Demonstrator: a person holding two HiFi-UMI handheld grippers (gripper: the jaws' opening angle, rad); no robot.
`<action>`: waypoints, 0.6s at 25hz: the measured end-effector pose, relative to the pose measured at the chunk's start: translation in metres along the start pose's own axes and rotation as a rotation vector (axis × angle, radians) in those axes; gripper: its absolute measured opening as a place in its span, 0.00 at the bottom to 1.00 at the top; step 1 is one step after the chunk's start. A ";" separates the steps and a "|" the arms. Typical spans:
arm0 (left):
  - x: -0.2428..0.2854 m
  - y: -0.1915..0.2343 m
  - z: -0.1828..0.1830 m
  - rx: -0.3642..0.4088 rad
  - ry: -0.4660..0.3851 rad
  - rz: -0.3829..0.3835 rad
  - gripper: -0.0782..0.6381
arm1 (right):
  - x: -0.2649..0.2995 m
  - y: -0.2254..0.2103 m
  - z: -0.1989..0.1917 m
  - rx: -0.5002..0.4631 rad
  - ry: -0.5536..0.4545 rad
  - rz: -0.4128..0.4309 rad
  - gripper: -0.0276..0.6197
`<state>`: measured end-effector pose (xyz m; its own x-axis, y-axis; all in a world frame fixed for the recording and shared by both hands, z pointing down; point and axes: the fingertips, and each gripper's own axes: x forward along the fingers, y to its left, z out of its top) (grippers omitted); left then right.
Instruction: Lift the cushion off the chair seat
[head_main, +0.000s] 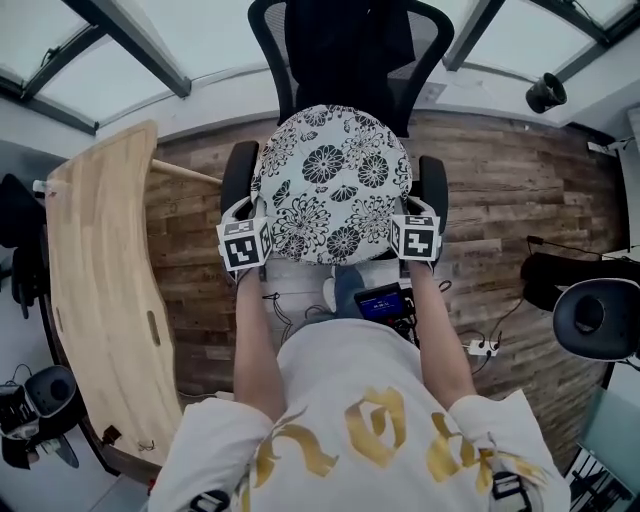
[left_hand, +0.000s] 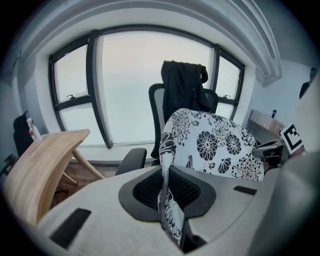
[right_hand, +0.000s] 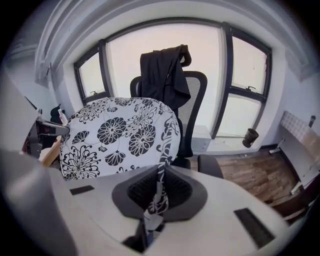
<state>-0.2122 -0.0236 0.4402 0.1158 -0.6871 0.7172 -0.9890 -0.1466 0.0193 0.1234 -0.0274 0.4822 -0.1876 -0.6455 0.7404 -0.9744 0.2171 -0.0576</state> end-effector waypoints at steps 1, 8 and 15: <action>-0.002 0.000 0.001 -0.003 -0.004 -0.001 0.16 | -0.003 0.000 0.001 0.000 -0.006 -0.001 0.08; -0.012 0.001 -0.003 -0.021 -0.016 0.003 0.16 | -0.016 -0.006 0.011 -0.044 -0.035 -0.019 0.08; -0.013 0.008 -0.008 -0.021 -0.010 0.020 0.16 | -0.022 -0.006 0.016 -0.068 -0.053 -0.025 0.08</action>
<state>-0.2227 -0.0098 0.4369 0.0965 -0.6966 0.7110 -0.9929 -0.1176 0.0196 0.1319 -0.0258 0.4556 -0.1715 -0.6890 0.7042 -0.9686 0.2486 0.0074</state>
